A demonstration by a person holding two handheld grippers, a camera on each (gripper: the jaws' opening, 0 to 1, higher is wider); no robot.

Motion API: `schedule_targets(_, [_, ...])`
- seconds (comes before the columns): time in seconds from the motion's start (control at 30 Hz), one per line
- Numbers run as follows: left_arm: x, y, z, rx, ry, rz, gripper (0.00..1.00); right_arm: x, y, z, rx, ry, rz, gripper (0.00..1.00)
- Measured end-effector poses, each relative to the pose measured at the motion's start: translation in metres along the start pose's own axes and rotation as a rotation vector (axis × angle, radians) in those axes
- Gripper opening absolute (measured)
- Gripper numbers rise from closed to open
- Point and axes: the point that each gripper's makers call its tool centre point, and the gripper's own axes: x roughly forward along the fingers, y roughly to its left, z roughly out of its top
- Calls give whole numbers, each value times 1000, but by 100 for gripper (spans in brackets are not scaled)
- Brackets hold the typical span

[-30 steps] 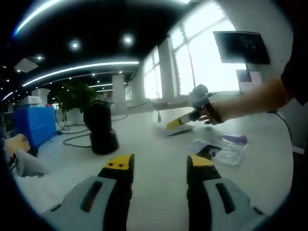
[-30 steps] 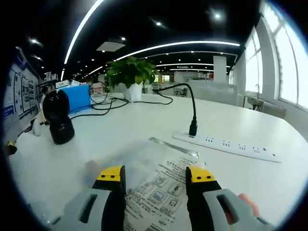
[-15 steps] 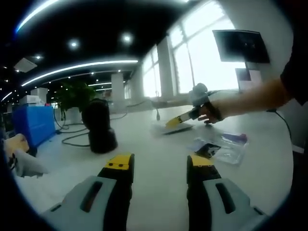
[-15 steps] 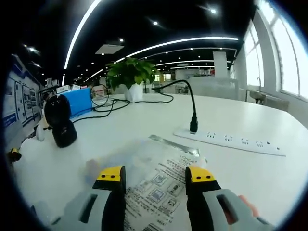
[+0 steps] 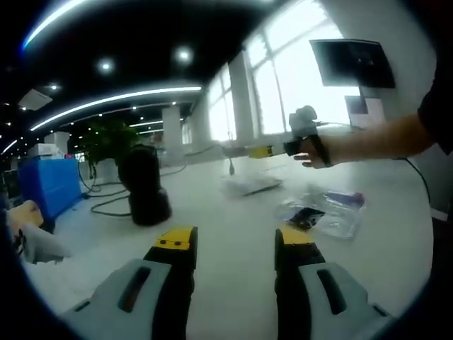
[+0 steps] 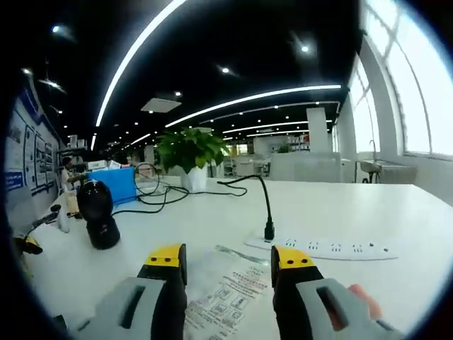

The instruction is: Clip sheet goods on table flip sheet goods clip sheet goods scan sheet goods put sheet goods back to table

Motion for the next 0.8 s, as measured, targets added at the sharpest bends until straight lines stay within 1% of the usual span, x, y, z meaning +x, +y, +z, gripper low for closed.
schedule_targets(0.07, [-1, -1, 2, -11, -10, -13, 36, -11, 1, 11, -8, -26, 0, 42])
schedule_targets(0.1, [-1, -1, 3, -18, -18, -19, 36, -18, 1, 17, -7, -53, -2, 42])
schedule_targets(0.13, [-1, -1, 4, -20, -20, -20, 36, -25, 1, 20, 3, -69, 6, 42])
schedule_targets(0.17, [-1, -2, 4, -21, -20, -22, 36, -36, 1, 26, 10, -103, 10, 42])
schedule_targets(0.23, [-1, -2, 3, -18, -13, -21, 36, -55, 3, 31, -11, -132, 18, 43])
schedule_targets(0.33, [-1, -2, 5, -26, -22, -20, 36, -80, 1, 32, -24, -134, 8, 41])
schedule_targets(0.43, [-2, -2, 8, -51, -36, -33, 35, -104, 2, 38, -2, -158, -2, 40])
schedule_targets(0.47, [-3, -2, 8, -55, -41, -38, 35, -117, 4, 40, 10, -170, -4, 40])
schedule_targets(0.5, [-3, -2, 9, -58, -45, -42, 35, -123, 5, 41, 14, -174, -8, 40])
schedule_targets(0.57, [-3, -3, 9, -60, -49, -45, 36, -143, 12, 42, 12, -184, -6, 39])
schedule_targets(0.63, [-3, -4, 10, -65, -53, -54, 36, -160, 14, 38, -25, -176, -18, 40])
schedule_targets(0.67, [-3, -5, 11, -67, -59, -63, 37, -169, 15, 36, -47, -183, -26, 41])
schedule_targets(0.7, [-3, -6, 12, -67, -64, -69, 38, -180, 14, 38, -68, -217, -38, 41])
schedule_targets(0.73, [-4, -7, 14, -65, -71, -75, 39, -191, 13, 37, -81, -238, -53, 42])
schedule_targets(0.8, [-4, -10, 18, -63, -91, -87, 41, -206, 10, 26, -78, -248, -70, 42])
